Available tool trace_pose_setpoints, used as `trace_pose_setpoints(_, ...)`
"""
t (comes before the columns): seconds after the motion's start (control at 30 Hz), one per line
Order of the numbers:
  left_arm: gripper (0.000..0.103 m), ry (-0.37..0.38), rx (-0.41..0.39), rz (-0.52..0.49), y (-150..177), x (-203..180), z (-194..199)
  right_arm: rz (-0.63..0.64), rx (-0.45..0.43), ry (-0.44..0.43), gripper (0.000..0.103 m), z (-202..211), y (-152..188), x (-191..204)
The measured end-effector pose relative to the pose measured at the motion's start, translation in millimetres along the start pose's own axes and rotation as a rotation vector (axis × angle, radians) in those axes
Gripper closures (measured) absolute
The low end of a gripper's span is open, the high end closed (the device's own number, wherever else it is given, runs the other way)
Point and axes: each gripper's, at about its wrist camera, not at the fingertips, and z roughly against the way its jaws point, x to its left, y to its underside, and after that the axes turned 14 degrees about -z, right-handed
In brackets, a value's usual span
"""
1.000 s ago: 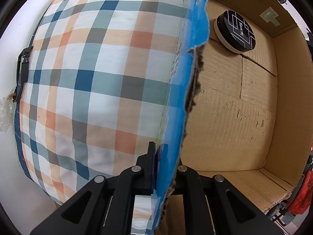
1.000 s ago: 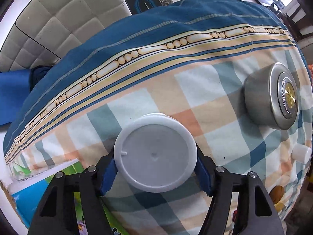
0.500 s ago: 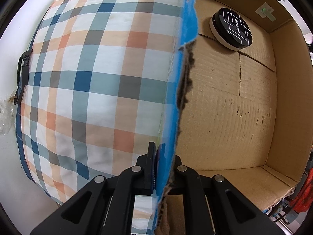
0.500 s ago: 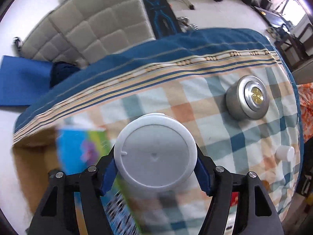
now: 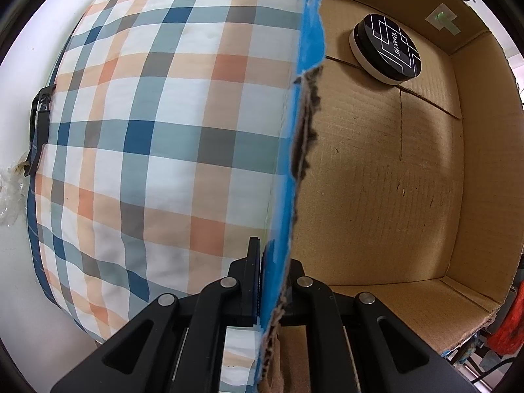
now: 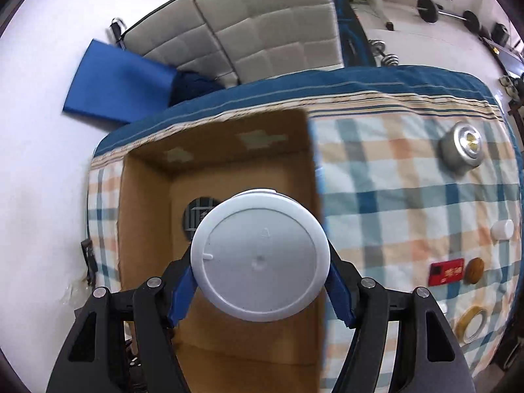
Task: Organize rigid objects
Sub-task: 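Carry the white container into the box beside the black tin, then open the right tool to release the white container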
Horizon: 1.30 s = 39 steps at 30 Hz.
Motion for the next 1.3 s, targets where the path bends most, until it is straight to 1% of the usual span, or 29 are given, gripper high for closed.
trace_pose_setpoints(0.13,0.098,-0.002,-0.002,-0.001,1,-1,1,0.022,0.023,0.007,0.032,-14,10,24)
trace_pose_setpoints(0.5,0.099,0.002,0.001,-0.004,-2,1,2,0.041,0.080,0.077,0.032,-68,-3,47)
trace_pose_setpoints(0.77,0.099,0.007,0.002,-0.010,-6,3,3,0.011,0.112,0.123,0.032,-96,-13,42)
trace_pose_setpoints(1.03,0.099,0.008,0.002,-0.015,-8,5,4,-0.003,0.136,0.160,0.032,-110,-19,38)
trace_pose_setpoints(1.1,0.099,0.007,0.003,-0.015,-8,5,4,-0.015,0.147,0.172,0.027,-112,-19,35)
trace_pose_setpoints(1.17,0.099,0.009,0.001,-0.016,-8,5,4,-0.024,0.142,0.178,0.000,-110,-20,35)
trace_pose_setpoints(1.3,0.099,0.002,0.002,-0.019,-9,5,5,-0.008,0.118,0.175,0.000,-99,-20,40)
